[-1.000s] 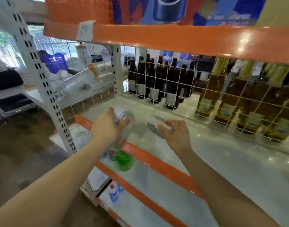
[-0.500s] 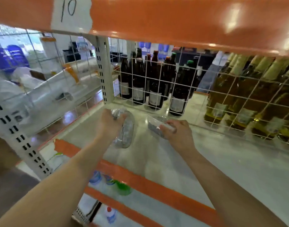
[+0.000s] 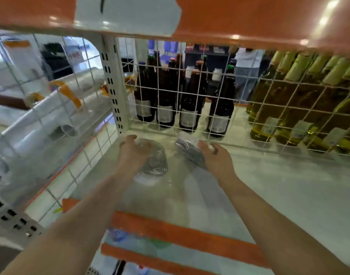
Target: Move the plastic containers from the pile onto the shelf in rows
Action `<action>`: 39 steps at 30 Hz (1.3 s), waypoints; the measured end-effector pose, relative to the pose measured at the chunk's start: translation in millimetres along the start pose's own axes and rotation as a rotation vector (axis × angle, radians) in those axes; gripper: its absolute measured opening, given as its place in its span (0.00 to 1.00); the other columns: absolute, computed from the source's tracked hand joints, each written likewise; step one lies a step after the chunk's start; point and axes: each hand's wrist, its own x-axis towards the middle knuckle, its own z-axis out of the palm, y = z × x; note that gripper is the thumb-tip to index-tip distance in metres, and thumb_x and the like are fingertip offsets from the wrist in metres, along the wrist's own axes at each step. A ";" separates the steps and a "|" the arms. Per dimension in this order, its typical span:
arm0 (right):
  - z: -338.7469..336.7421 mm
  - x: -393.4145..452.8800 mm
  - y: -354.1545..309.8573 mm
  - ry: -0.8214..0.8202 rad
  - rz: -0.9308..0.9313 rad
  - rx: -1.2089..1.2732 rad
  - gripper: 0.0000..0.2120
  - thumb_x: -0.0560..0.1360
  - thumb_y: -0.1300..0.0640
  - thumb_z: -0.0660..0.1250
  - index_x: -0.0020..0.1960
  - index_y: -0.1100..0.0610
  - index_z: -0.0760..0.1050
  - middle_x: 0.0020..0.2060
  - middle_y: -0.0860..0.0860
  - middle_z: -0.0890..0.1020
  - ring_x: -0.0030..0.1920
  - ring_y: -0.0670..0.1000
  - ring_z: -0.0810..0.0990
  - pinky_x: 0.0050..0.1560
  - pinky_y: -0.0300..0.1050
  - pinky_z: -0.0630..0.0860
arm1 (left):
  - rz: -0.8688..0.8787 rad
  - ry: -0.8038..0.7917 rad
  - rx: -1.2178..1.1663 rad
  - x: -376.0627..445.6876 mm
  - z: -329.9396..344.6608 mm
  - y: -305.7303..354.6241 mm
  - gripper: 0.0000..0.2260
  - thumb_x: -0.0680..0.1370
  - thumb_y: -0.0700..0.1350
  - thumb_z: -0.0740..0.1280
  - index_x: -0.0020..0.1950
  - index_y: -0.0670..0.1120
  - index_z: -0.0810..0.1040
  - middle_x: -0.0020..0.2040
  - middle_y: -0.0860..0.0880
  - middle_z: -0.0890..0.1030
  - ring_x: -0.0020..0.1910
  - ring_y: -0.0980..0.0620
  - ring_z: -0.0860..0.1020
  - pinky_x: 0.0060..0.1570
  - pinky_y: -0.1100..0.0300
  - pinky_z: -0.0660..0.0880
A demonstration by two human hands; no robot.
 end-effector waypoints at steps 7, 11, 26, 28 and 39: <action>15.7 -10.5 -8.5 0.124 0.388 0.242 0.22 0.80 0.43 0.53 0.41 0.59 0.72 0.47 0.60 0.77 0.48 0.60 0.77 0.53 0.61 0.78 | 0.151 -0.236 0.224 2.1 -1.9 -18.7 0.30 0.73 0.53 0.71 0.72 0.46 0.66 0.69 0.42 0.70 0.65 0.44 0.70 0.60 0.60 0.67; 10.8 -18.3 -5.2 0.195 0.330 0.079 0.25 0.82 0.44 0.47 0.51 0.63 0.73 0.48 0.61 0.76 0.51 0.61 0.75 0.55 0.52 0.73 | 0.338 -0.345 0.428 -6.0 -8.5 -32.7 0.42 0.65 0.71 0.65 0.73 0.51 0.65 0.75 0.45 0.63 0.75 0.45 0.55 0.73 0.53 0.54; 24.0 -34.2 4.1 0.091 0.021 -0.250 0.19 0.80 0.51 0.59 0.68 0.57 0.71 0.65 0.57 0.72 0.64 0.57 0.71 0.62 0.44 0.65 | 0.536 -0.365 0.542 -13.4 -8.4 -30.2 0.34 0.70 0.62 0.70 0.72 0.53 0.67 0.75 0.47 0.59 0.74 0.44 0.54 0.71 0.51 0.56; 24.5 -31.7 4.1 0.093 0.020 -0.264 0.18 0.80 0.52 0.59 0.67 0.58 0.72 0.64 0.57 0.73 0.63 0.56 0.72 0.58 0.40 0.65 | 0.516 -0.339 0.535 -11.8 -8.5 -26.4 0.32 0.70 0.60 0.71 0.72 0.52 0.68 0.73 0.46 0.62 0.72 0.44 0.57 0.68 0.52 0.60; 24.3 -16.6 -5.7 -0.051 -0.092 -0.316 0.16 0.77 0.57 0.64 0.61 0.64 0.76 0.62 0.56 0.74 0.63 0.55 0.71 0.56 0.36 0.63 | 0.571 -0.337 0.561 10.2 -6.4 -16.2 0.25 0.75 0.54 0.69 0.71 0.52 0.70 0.71 0.48 0.69 0.69 0.47 0.67 0.64 0.56 0.66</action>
